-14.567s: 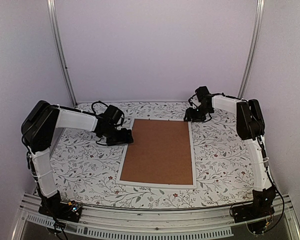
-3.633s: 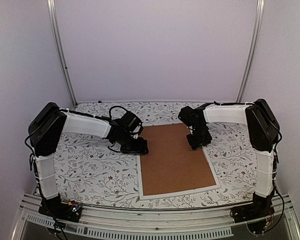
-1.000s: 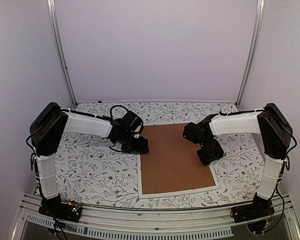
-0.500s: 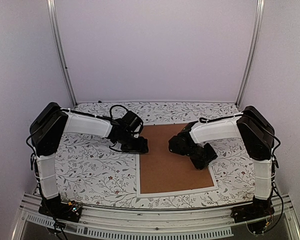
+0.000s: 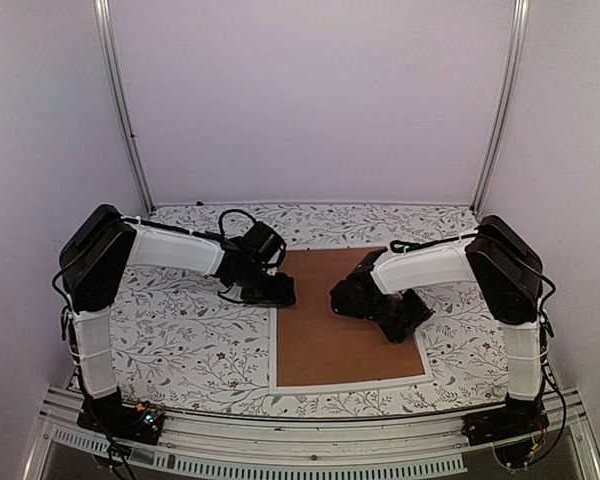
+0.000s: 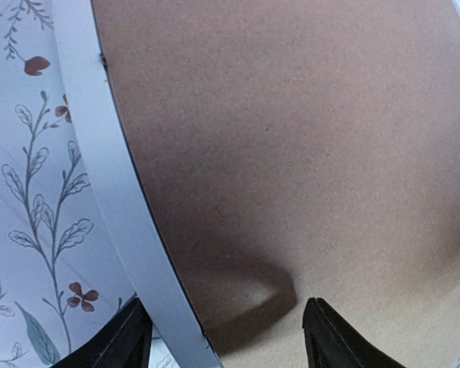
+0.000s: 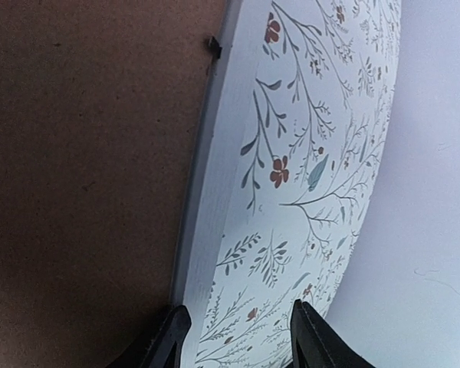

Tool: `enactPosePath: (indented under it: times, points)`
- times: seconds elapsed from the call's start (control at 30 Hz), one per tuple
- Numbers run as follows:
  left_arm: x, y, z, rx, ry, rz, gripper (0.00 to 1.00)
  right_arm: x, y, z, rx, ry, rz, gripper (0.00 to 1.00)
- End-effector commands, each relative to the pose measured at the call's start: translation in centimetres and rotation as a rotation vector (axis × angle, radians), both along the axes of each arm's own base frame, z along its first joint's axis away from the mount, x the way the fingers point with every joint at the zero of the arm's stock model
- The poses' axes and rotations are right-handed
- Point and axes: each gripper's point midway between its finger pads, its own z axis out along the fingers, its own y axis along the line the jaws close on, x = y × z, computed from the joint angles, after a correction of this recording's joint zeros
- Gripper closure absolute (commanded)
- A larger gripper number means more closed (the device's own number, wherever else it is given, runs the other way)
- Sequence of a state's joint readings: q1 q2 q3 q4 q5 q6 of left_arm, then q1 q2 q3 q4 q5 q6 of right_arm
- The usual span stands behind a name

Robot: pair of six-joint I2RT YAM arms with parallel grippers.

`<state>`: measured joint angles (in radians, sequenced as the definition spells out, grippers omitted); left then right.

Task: Put the photo into the frame
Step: Press the fastener onto the backboard, then move the frame body to the center of the board.

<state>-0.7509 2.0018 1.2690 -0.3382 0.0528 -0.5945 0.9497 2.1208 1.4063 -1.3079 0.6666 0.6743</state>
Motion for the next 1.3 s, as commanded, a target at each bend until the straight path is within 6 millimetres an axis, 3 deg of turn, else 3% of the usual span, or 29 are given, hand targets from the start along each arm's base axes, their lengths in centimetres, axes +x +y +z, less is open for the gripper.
enactPosePath:
  times: [0.0,0.17,0.33,0.53,0.9,1.03,1.27]
  points:
    - [-1.2,0.7,-1.7,0.036,0.048,-0.013,0.31,0.0,8.3,-3.4,0.495,0.029,-0.047,0.47]
    - [-1.1,0.8,-1.6,0.036,0.045,-0.012,0.31,2.0,7.3,0.9,0.606,-0.052,-0.069,0.47]
    - [-1.2,0.9,-1.7,0.039,0.047,-0.012,0.30,3.0,5.7,2.2,0.644,-0.074,-0.096,0.47]
    - [-1.1,1.4,-1.2,0.038,0.038,-0.003,0.30,4.0,3.4,1.6,0.690,-0.074,-0.163,0.47]
    - [-0.2,2.6,1.7,-0.036,0.006,-0.006,0.31,6.7,1.0,1.4,0.971,-0.062,-0.220,0.49]
    - [0.4,3.3,2.2,-0.062,0.007,0.007,0.30,6.7,1.5,0.7,1.075,-0.007,-0.221,0.50]
    - [1.2,4.5,2.0,-0.053,0.026,0.020,0.32,7.3,1.4,-0.7,1.110,0.028,-0.227,0.54]
